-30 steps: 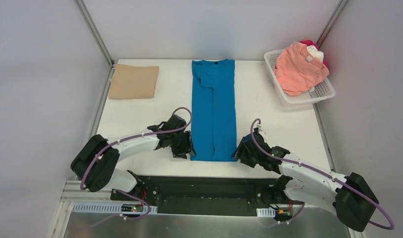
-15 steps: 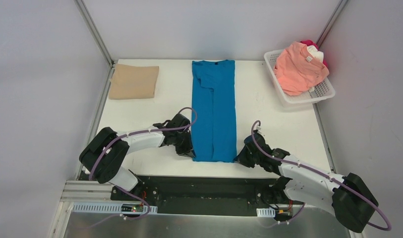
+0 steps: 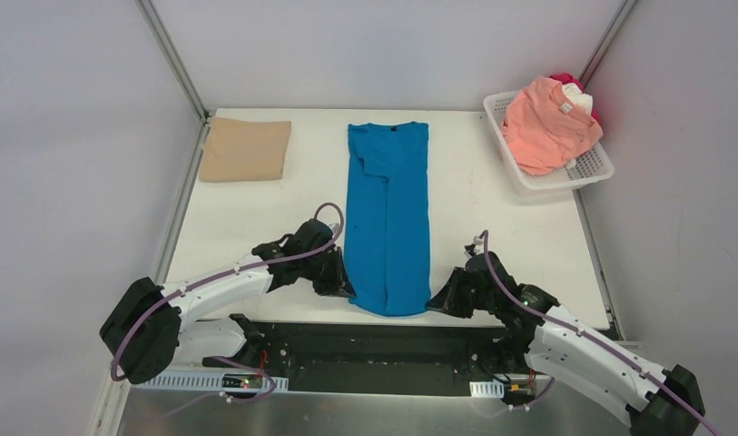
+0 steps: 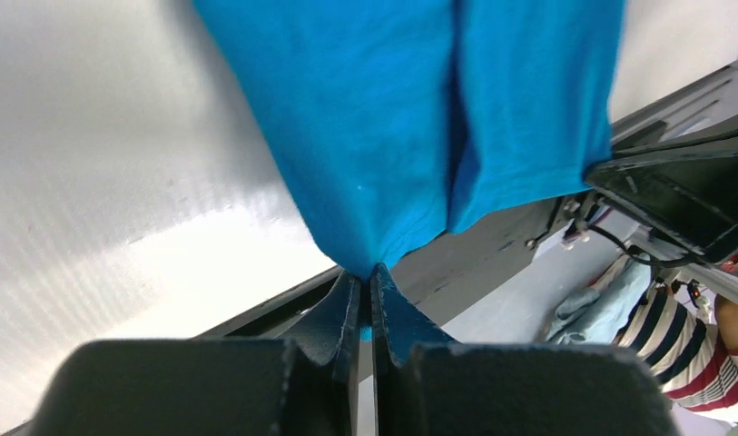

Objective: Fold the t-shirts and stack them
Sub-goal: Grab the bottom of the folded rectangular tshirt with both arms, then fold the folded rectangular tshirt in 1/3 of the way

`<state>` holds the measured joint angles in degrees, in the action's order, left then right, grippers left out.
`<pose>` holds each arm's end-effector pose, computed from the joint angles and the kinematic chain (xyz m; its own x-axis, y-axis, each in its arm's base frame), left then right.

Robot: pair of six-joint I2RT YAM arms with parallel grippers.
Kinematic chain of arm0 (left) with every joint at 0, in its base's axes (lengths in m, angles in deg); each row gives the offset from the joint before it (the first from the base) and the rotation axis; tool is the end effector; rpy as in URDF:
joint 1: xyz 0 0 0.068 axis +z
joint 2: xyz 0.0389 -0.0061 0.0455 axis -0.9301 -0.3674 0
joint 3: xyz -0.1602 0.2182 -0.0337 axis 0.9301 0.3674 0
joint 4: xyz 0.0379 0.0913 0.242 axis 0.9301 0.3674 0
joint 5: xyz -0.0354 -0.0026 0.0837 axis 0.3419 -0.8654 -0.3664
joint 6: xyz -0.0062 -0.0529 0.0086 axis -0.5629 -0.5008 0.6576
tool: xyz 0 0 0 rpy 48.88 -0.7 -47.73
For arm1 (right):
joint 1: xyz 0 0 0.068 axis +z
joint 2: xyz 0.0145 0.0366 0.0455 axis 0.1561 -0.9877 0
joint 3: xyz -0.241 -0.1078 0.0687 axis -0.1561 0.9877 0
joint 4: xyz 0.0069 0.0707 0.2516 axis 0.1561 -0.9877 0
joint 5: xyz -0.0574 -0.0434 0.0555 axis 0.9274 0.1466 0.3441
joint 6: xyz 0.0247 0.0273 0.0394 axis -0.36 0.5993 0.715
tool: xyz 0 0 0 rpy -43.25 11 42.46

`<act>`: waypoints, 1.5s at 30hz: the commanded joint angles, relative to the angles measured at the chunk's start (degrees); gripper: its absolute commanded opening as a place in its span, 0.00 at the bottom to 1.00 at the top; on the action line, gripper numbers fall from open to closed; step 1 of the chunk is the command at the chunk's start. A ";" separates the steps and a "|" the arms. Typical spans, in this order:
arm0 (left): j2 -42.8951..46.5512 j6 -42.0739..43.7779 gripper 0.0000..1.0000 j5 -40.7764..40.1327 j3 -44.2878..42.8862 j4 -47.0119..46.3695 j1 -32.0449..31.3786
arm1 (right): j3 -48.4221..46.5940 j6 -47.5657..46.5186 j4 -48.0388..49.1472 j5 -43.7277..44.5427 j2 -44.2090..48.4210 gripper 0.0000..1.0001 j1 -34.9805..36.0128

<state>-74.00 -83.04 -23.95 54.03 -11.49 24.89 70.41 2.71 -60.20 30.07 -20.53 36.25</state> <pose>0.1517 -0.1619 0.1830 -0.9770 -0.0995 -0.1887 0.0613 0.7164 -0.6950 0.0934 0.1031 0.1737 -0.8992 0.1322 -0.4170 -0.1872 0.7454 0.6398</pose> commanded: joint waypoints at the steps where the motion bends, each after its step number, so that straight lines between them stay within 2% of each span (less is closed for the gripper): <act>1: 0.07 3.91 0.00 -3.86 -7.30 -0.27 0.54 | -8.52 -6.26 -2.63 6.13 -3.61 0.00 0.02; 6: -5.50 8.96 0.00 -6.57 -15.89 -0.36 4.95 | -19.14 -12.58 -1.34 20.59 -14.71 0.00 -1.01; 9: -8.74 10.12 0.00 -12.37 -20.11 -0.60 6.71 | -23.47 -15.15 2.78 23.88 -20.25 0.00 -2.27; 11: -11.61 10.55 0.00 -12.63 -23.08 -0.69 8.50 | -25.95 -16.34 5.50 25.07 -23.75 0.00 -3.33; 18: -22.63 10.74 0.00 -10.45 -32.77 -1.06 15.05 | -34.79 -20.22 10.73 26.41 -35.15 0.00 -9.57; 21: -27.68 12.30 0.00 -7.94 -38.00 -1.08 16.46 | -37.56 -21.73 15.41 23.39 -39.72 0.00 -12.42; 30: -38.76 12.80 0.00 -2.83 -48.95 -1.06 21.68 | -48.14 -25.47 17.34 18.96 -53.52 0.00 -17.92; 41: -44.44 13.40 0.00 -0.13 -51.24 -1.07 23.57 | -54.54 -25.78 17.41 17.02 -63.68 0.00 -20.82; 45: -46.20 13.76 0.05 0.09 -52.53 -0.85 23.93 | -55.22 -24.52 17.04 16.57 -65.76 0.00 -21.27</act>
<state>-118.90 -70.89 -25.50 4.70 -11.78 47.95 17.87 -22.10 -44.55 47.45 -84.96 15.55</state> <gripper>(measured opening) 0.030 0.012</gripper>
